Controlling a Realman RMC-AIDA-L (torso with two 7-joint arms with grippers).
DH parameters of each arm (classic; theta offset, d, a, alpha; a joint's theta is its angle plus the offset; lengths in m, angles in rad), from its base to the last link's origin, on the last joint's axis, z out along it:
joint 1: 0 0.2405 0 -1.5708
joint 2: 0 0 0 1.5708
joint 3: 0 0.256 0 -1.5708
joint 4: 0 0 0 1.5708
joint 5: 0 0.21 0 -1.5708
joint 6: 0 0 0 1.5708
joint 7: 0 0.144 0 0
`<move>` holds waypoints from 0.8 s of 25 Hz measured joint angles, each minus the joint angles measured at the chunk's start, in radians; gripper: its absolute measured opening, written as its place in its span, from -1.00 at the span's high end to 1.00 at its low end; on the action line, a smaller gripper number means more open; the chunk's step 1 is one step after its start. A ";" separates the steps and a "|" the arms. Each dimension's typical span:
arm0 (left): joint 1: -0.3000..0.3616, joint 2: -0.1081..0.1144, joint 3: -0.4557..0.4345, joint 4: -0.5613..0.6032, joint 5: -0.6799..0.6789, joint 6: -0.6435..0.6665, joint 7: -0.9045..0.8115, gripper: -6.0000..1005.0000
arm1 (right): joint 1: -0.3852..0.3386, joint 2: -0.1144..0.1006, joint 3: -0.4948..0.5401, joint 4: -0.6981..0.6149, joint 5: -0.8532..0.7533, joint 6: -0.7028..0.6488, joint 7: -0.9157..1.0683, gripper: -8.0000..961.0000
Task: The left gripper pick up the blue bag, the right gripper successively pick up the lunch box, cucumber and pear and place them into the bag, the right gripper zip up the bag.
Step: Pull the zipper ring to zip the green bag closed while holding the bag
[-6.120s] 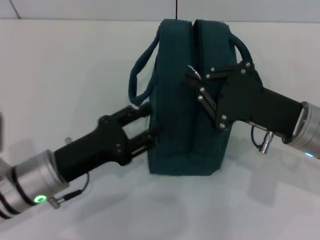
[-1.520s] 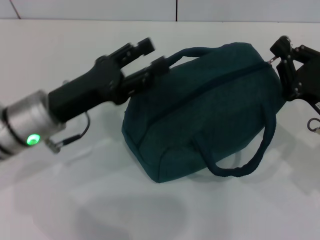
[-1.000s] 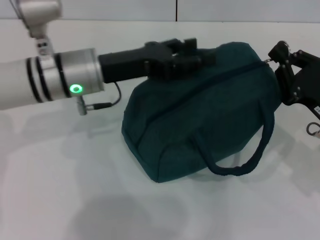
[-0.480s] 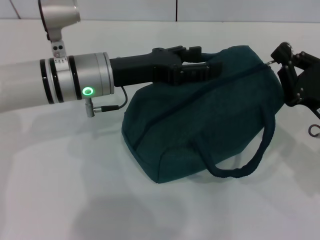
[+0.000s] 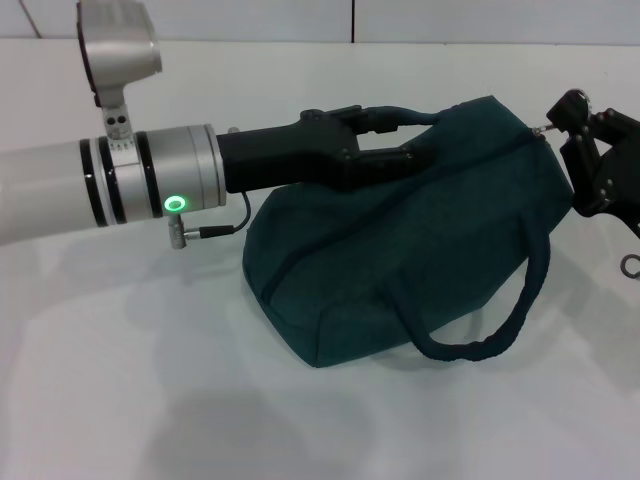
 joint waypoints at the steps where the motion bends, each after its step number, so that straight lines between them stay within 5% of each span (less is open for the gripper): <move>1: 0.002 0.000 0.000 -0.003 -0.001 0.000 0.008 -0.74 | 0.000 0.000 0.000 0.000 0.000 0.000 0.005 0.95; 3: 0.003 0.000 -0.003 -0.020 -0.005 0.001 0.034 -0.74 | 0.000 0.000 0.000 -0.001 0.000 -0.004 0.016 0.95; 20: 0.037 0.000 0.002 -0.117 -0.143 0.041 0.315 0.41 | -0.007 0.000 0.008 0.002 0.004 -0.015 0.040 0.95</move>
